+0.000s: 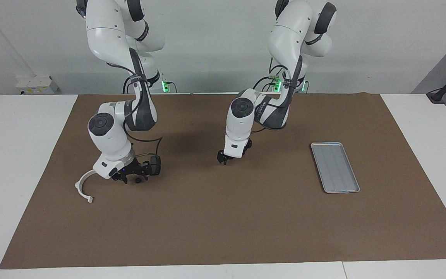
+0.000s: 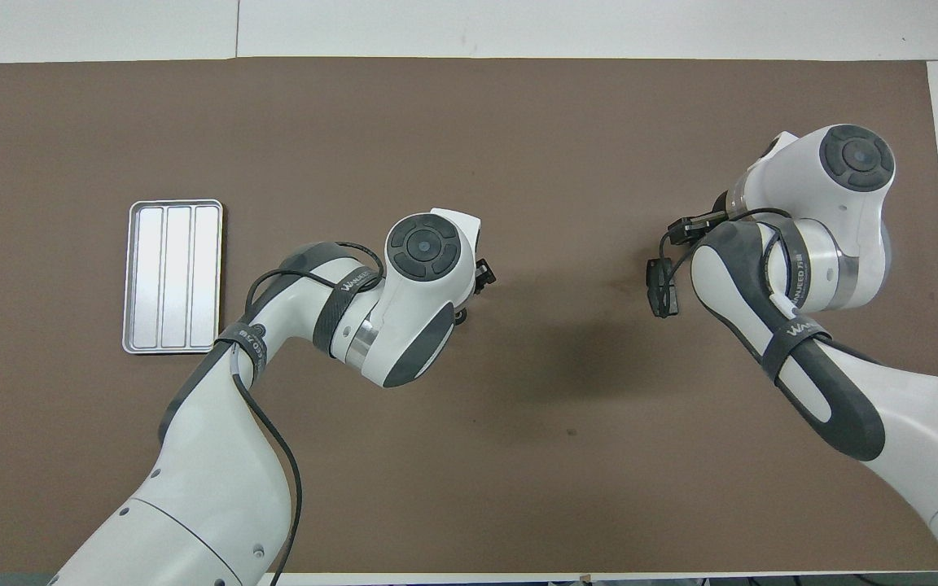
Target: Pick bearing gear from pile to tray
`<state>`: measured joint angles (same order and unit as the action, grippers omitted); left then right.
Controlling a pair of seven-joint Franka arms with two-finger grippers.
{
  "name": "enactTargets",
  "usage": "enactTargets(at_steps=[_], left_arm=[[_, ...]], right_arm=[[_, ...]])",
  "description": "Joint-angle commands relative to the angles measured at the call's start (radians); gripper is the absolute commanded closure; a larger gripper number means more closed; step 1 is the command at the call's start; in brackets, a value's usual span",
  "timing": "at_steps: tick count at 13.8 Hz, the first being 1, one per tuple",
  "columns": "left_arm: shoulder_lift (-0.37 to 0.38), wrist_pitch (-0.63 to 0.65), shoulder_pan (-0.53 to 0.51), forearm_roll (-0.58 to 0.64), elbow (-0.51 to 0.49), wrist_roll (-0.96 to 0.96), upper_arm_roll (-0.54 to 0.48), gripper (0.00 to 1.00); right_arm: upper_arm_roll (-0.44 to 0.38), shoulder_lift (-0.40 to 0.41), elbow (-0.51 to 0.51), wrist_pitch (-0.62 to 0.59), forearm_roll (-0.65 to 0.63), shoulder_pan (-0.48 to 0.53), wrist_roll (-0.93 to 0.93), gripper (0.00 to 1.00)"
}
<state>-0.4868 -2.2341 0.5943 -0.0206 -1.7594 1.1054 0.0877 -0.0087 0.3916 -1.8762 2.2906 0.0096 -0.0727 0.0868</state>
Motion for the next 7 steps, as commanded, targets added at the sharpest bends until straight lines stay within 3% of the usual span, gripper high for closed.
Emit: enactTargets(at_steps=[1, 7], left_arm=[[0.008, -0.050, 0.015, 0.018, -0.038, 0.027, -0.013, 0.00], [0.008, -0.050, 0.019, 0.018, -0.037, 0.048, -0.013, 0.00]], right_arm=[[0.004, 0.001, -0.018, 0.023, 0.013, 0.008, 0.045, 0.16], [0.004, 0.003, -0.044, 0.023, 0.013, 0.005, 0.045, 0.16]])
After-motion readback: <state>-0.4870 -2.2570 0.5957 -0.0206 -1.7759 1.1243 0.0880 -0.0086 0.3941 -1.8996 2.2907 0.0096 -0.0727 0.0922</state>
